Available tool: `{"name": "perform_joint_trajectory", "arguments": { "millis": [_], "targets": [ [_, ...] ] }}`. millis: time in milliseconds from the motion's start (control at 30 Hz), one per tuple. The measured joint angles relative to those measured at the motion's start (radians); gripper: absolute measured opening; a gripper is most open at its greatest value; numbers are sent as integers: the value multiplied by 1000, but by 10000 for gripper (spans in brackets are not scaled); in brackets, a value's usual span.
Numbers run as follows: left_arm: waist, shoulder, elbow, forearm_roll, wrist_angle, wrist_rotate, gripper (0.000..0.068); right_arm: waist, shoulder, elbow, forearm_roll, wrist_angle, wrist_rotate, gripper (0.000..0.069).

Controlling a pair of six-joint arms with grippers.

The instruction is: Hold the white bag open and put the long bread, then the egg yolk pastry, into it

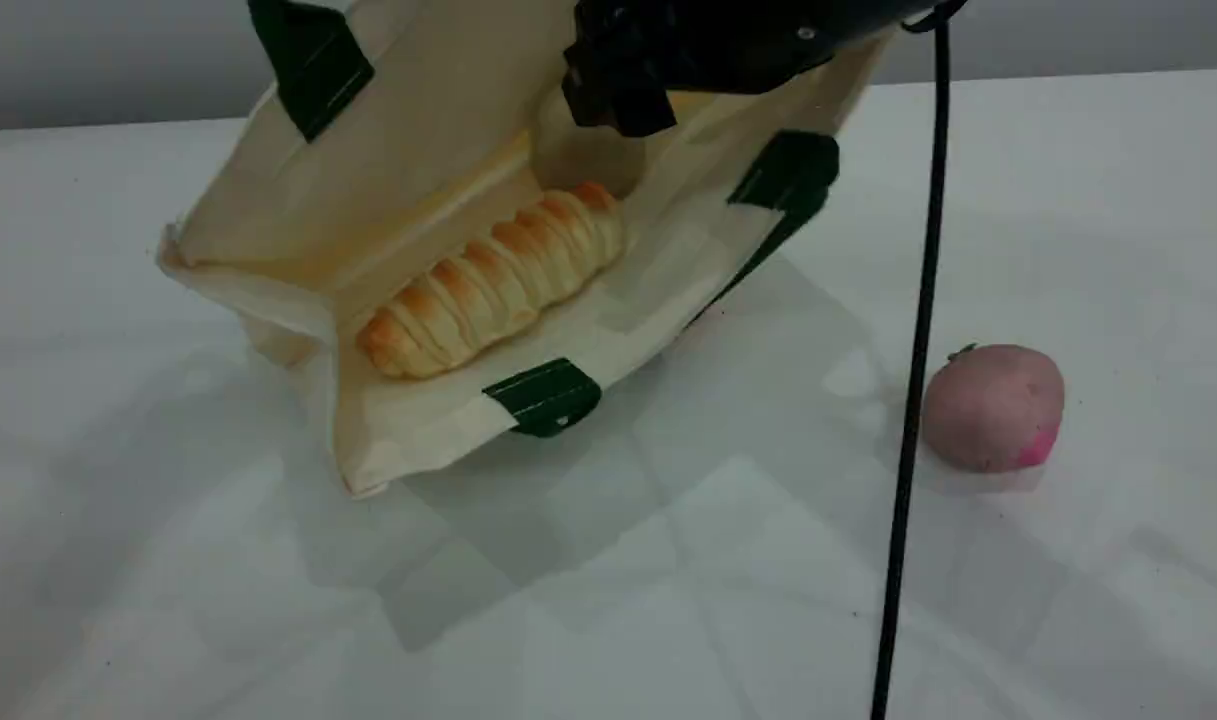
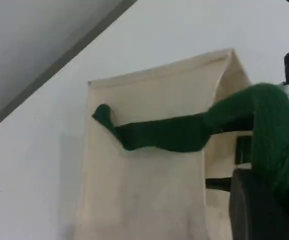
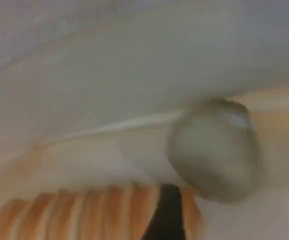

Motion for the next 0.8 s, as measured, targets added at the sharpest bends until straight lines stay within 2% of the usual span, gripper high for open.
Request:
{"name": "perform_joint_trajectory", "arguments": {
  "millis": [300, 467, 567, 800],
  "targets": [
    [0, 0, 0, 1, 1, 0, 81, 0, -193, 0, -10, 197, -4, 584],
    [0, 0, 0, 1, 1, -3, 81, -6, -319, 0, -16, 242, -7, 582],
    [0, 0, 0, 1, 1, -3, 81, -30, -393, 0, -26, 247, -7, 582],
    [0, 0, 0, -5, 1, -3, 81, -134, -510, 0, -38, 375, 11, 582]
  ]
}}
